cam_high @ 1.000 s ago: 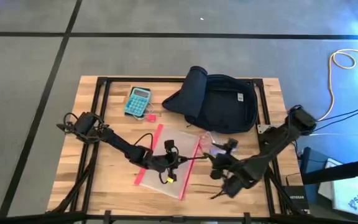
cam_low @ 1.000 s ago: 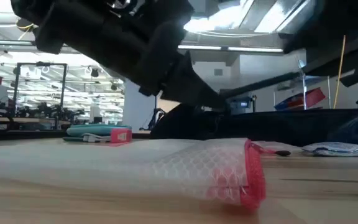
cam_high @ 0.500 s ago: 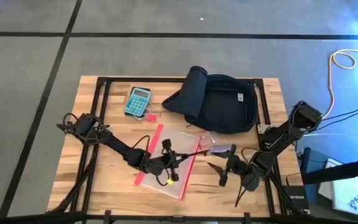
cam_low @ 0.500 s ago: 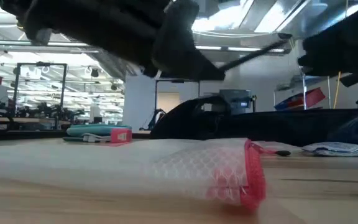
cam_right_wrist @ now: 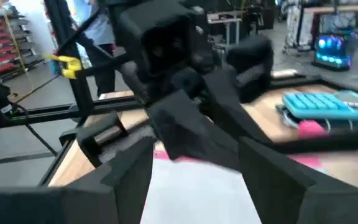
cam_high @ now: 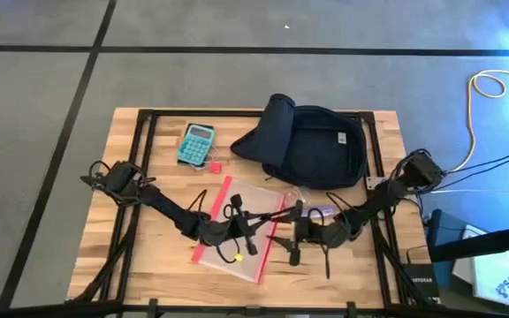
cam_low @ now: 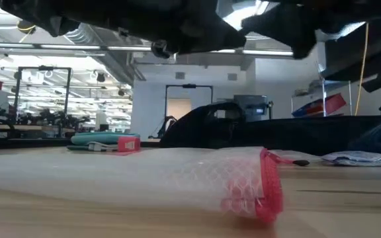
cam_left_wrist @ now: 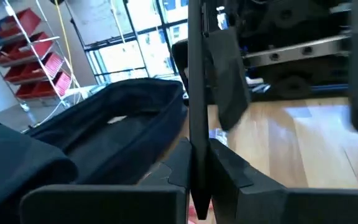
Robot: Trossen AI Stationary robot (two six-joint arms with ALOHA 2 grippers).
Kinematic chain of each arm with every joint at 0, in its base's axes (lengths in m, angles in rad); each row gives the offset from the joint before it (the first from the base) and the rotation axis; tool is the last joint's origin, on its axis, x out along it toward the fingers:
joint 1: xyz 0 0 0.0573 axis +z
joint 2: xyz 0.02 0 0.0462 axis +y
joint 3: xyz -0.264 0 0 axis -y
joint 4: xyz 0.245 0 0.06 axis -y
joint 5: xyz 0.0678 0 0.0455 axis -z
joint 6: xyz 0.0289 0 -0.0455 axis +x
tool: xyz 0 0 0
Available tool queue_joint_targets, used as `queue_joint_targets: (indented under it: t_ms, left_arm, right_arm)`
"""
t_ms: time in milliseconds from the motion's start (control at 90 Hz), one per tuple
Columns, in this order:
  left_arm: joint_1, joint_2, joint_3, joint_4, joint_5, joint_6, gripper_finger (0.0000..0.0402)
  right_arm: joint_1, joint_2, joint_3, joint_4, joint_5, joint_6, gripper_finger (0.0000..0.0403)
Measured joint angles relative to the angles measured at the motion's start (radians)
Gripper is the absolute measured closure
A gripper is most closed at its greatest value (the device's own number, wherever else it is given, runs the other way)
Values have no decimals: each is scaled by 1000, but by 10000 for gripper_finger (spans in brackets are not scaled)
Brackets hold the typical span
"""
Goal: Unpack backpack
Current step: Remove the black pen from the transparent zip bag
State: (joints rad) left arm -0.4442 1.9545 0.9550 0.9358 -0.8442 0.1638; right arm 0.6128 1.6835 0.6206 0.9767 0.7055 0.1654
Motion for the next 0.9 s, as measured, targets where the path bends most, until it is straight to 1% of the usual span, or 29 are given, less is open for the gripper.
queue_joint_targets:
  t_ms: [78, 167, 256, 356, 400, 444, 533, 656, 789, 900]
  left_arm:
    - [-4, 0, 0, -11, -25, -2, 387]
    - [-15, 0, 0, -21, -72, 3, 387]
    - [-33, 0, 0, -17, -130, 20, 387]
    - [-47, 0, 0, -4, -165, 40, 387]
    - [-50, 0, 0, 1, -164, 45, 387]
    - [-49, 0, 0, 4, -156, 45, 387]
    - [-48, 0, 0, 15, -115, 28, 387]
    - [-48, 0, 0, 32, -91, 12, 387]
    - [-56, 0, 0, 56, -91, 32, 387]
    - [-59, 0, 0, 52, -91, 31, 387]
  right_arm:
    - [2, 4, 12, -1, 8, -42, 192]
    - [11, -10, -1, -11, 44, -66, 205]
    - [26, -30, -23, -5, 93, -65, 222]
    - [28, -30, -42, -20, 79, -11, 233]
    - [25, -30, -45, -28, 49, 26, 234]
    - [14, -29, -47, -30, 43, 41, 235]
    - [-14, -28, -47, 0, 42, 37, 236]
    - [-51, -28, -47, 30, -20, 10, 236]
    - [-65, -28, -47, 17, -13, 20, 236]
    - [-64, -28, -46, 57, -6, 0, 239]
